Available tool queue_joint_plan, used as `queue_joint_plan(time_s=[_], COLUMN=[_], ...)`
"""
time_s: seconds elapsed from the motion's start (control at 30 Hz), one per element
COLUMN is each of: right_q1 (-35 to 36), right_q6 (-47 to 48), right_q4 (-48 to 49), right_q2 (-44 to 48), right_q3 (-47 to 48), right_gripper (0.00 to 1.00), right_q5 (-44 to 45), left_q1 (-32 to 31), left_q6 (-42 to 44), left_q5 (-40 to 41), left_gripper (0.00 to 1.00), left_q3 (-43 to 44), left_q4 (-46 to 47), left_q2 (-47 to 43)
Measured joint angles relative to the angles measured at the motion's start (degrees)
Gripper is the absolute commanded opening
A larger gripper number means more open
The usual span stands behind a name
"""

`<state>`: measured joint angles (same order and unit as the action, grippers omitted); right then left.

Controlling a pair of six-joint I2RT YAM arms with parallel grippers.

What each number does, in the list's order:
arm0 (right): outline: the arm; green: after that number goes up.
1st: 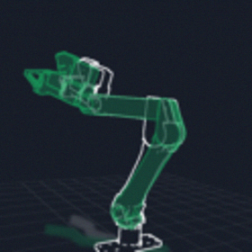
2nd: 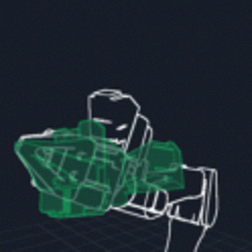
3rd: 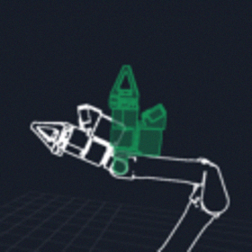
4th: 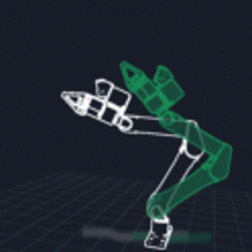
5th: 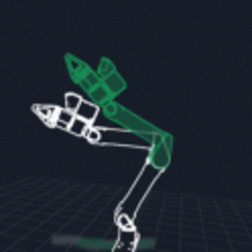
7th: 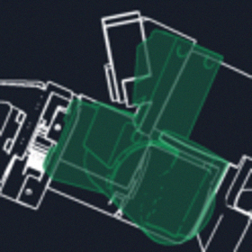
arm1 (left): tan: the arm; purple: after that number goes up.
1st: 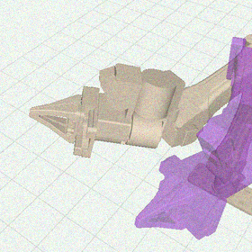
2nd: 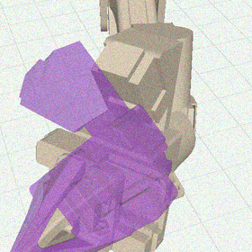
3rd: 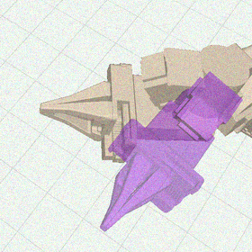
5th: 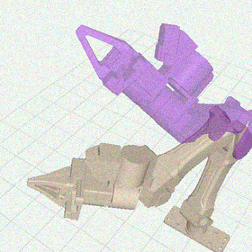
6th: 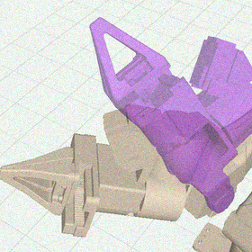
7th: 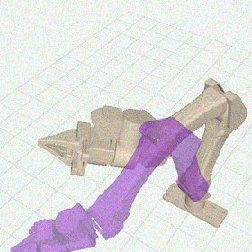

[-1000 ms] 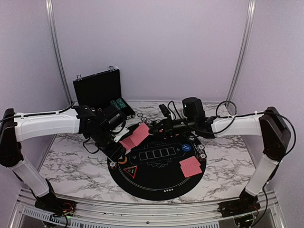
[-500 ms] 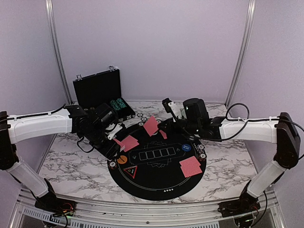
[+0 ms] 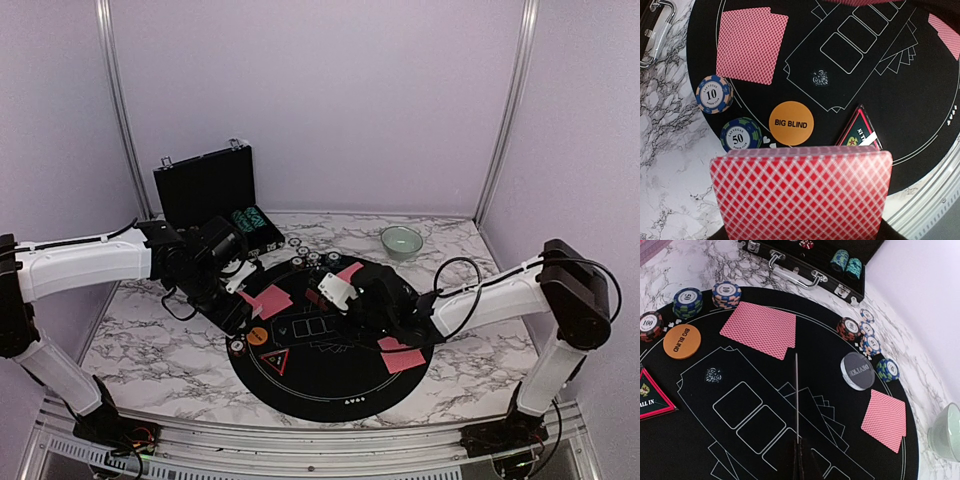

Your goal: Distribute texas hold em gaming equipment

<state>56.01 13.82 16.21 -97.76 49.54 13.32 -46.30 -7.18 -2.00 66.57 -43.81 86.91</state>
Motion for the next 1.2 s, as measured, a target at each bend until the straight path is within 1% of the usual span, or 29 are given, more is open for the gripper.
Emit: queue_joint_plan(time_s=[0.17, 0.37, 0.57, 0.87, 0.97, 1.07, 1.2], right_q1=[4.5, 7.1, 8.1, 11.9, 12.2, 11.7, 8.8], right_q6=[5.0, 8.9, 9.2, 5.3, 3.0, 0.0, -5.6], right_q4=[4.3, 6.7, 6.9, 4.4, 2.5, 0.0, -3.6], right_q2=[-3.6, -6.0, -6.1, -5.3, -3.7, -1.5, 1.0], right_q3=[0.0, 0.0, -0.2, -3.8, -5.3, -5.9, -5.3], right_gripper=[0.00, 0.00, 0.21, 0.46, 0.50, 0.51, 0.54], right_q5=[4.9, 8.7, 10.2, 10.1, 9.4, 8.0, 4.6], left_q1=[0.3, 0.6, 0.6, 0.8, 0.9, 0.9, 0.9], left_q6=[0.1, 0.2, 0.3, 0.6, 0.7, 0.8, 0.8], left_q5=[0.0, -0.1, -0.1, -0.2, -0.5, -0.6, -0.7], left_gripper=[0.50, 0.50, 0.50, 0.50, 0.50, 0.50, 0.50], left_q3=[-0.2, -0.2, -0.2, -0.2, -0.2, -0.2, -0.2], left_q4=[0.0, 0.0, 0.0, 0.0, 0.0, 0.0, 0.0], left_q2=[0.0, -0.1, -0.1, -0.1, -0.1, -0.1, -0.1])
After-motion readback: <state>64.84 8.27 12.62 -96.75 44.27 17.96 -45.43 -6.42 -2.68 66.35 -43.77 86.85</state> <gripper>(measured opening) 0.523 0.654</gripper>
